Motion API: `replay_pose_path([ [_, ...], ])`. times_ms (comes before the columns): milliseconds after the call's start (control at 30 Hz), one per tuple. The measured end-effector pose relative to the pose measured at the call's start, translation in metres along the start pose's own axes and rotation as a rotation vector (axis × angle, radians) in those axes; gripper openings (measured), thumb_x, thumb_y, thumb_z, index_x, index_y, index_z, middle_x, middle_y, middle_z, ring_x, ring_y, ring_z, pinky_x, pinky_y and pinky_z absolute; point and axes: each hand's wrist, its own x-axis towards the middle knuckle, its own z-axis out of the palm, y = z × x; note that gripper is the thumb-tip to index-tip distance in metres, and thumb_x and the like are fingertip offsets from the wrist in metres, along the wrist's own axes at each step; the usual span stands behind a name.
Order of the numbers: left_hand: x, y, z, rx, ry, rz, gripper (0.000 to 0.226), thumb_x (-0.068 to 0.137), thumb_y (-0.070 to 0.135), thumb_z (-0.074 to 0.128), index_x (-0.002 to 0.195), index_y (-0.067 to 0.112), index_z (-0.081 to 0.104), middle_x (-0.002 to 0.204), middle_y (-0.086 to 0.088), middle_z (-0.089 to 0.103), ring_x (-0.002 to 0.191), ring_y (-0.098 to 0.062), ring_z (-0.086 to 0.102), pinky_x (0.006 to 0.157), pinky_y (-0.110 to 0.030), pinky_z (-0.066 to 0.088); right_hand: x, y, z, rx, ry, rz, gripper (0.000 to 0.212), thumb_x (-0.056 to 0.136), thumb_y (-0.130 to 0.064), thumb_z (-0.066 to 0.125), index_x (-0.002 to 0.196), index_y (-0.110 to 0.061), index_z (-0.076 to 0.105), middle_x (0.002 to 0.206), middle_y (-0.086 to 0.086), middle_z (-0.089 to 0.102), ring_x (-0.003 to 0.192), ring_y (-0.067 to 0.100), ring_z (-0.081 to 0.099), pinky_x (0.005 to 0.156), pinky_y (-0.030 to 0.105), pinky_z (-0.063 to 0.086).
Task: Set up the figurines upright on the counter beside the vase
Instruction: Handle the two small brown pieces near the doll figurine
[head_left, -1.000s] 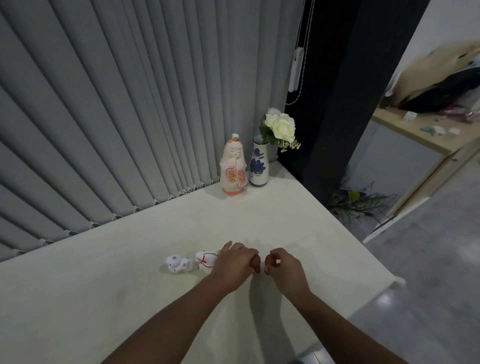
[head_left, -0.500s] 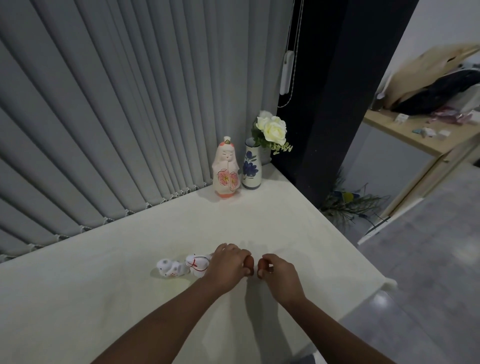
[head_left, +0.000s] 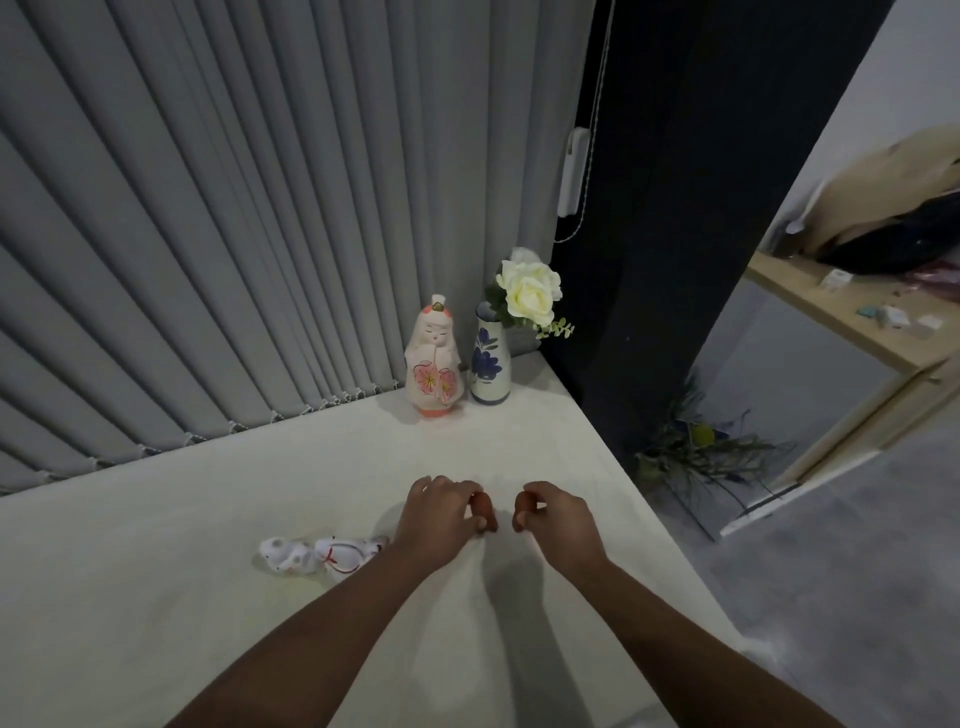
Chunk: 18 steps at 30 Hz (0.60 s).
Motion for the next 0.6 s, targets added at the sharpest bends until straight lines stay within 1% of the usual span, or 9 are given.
replay_pose_path([
  [100, 0.015, 0.012, 0.002, -0.034, 0.069, -0.033, 0.020, 0.078, 0.031, 0.067, 0.097, 0.027, 0.066, 0.093, 0.006, 0.072, 0.093, -0.020, 0.060, 0.085, -0.032, 0.040, 0.021, 0.005, -0.018, -0.005, -0.028, -0.026, 0.028, 0.085, -0.005, 0.056, 0.108, -0.019, 0.062, 0.084, -0.004, 0.072, 0.084, 0.014, 0.066, 0.072, 0.016, 0.046],
  [133, 0.019, 0.016, 0.003, -0.047, 0.087, -0.043, 0.019, 0.078, 0.030, 0.068, 0.097, 0.026, 0.067, 0.093, 0.006, 0.072, 0.093, -0.020, 0.060, 0.084, -0.031, 0.039, 0.028, 0.006, -0.023, -0.004, -0.035, -0.038, 0.028, 0.084, -0.005, 0.056, 0.108, -0.018, 0.062, 0.084, -0.004, 0.073, 0.084, 0.014, 0.065, 0.071, 0.015, 0.046],
  [167, 0.022, 0.020, 0.004, -0.057, 0.100, -0.057, 0.020, 0.078, 0.030, 0.068, 0.097, 0.025, 0.067, 0.093, 0.005, 0.072, 0.094, -0.020, 0.060, 0.083, -0.031, 0.037, 0.035, 0.008, -0.028, -0.009, -0.042, -0.047, 0.029, 0.083, -0.004, 0.056, 0.108, -0.018, 0.062, 0.083, -0.005, 0.073, 0.085, 0.014, 0.065, 0.073, 0.017, 0.046],
  [233, 0.029, 0.027, 0.008, -0.071, 0.118, -0.093, 0.023, 0.077, 0.030, 0.067, 0.100, 0.024, 0.067, 0.094, 0.003, 0.072, 0.096, -0.021, 0.059, 0.084, -0.031, 0.037, 0.046, 0.009, -0.037, -0.023, -0.059, -0.070, 0.031, 0.082, -0.004, 0.055, 0.109, -0.017, 0.061, 0.083, -0.005, 0.073, 0.086, 0.014, 0.065, 0.077, 0.022, 0.048],
  [300, 0.036, 0.032, 0.013, -0.072, 0.121, -0.134, 0.028, 0.077, 0.033, 0.067, 0.104, 0.025, 0.066, 0.098, 0.001, 0.071, 0.098, -0.021, 0.060, 0.086, -0.031, 0.039, 0.057, 0.011, -0.044, -0.035, -0.077, -0.095, 0.030, 0.082, -0.003, 0.055, 0.109, -0.016, 0.062, 0.084, -0.003, 0.073, 0.086, 0.015, 0.066, 0.077, 0.022, 0.047],
  [333, 0.039, 0.034, 0.016, -0.070, 0.116, -0.156, 0.030, 0.078, 0.035, 0.067, 0.107, 0.026, 0.064, 0.100, 0.001, 0.071, 0.100, -0.021, 0.059, 0.088, -0.032, 0.039, 0.062, 0.012, -0.047, -0.040, -0.086, -0.110, 0.030, 0.083, -0.002, 0.054, 0.108, -0.016, 0.062, 0.085, -0.002, 0.073, 0.086, 0.016, 0.066, 0.075, 0.020, 0.046],
  [400, 0.046, 0.038, 0.019, -0.072, 0.123, -0.188, 0.033, 0.078, 0.036, 0.067, 0.109, 0.026, 0.063, 0.102, 0.001, 0.070, 0.101, -0.021, 0.059, 0.089, -0.032, 0.040, 0.071, 0.015, -0.052, -0.062, -0.099, -0.139, 0.031, 0.083, 0.000, 0.054, 0.108, -0.016, 0.063, 0.086, -0.001, 0.074, 0.086, 0.017, 0.066, 0.069, 0.012, 0.043],
  [467, 0.052, 0.042, 0.021, -0.081, 0.131, -0.212, 0.033, 0.079, 0.035, 0.067, 0.110, 0.025, 0.064, 0.103, 0.002, 0.070, 0.102, -0.020, 0.059, 0.088, -0.031, 0.039, 0.081, 0.016, -0.055, -0.072, -0.119, -0.154, 0.032, 0.082, 0.001, 0.053, 0.106, -0.018, 0.063, 0.084, -0.002, 0.074, 0.085, 0.016, 0.066, 0.067, 0.008, 0.043],
  [600, 0.066, 0.047, 0.023, -0.088, 0.132, -0.265, 0.035, 0.079, 0.037, 0.067, 0.112, 0.025, 0.062, 0.105, 0.000, 0.070, 0.103, -0.020, 0.058, 0.089, -0.032, 0.039, 0.099, 0.015, -0.060, -0.068, -0.168, -0.182, 0.030, 0.081, 0.001, 0.052, 0.092, -0.025, 0.060, 0.079, -0.003, 0.073, 0.086, 0.019, 0.066, 0.067, 0.016, 0.045],
])
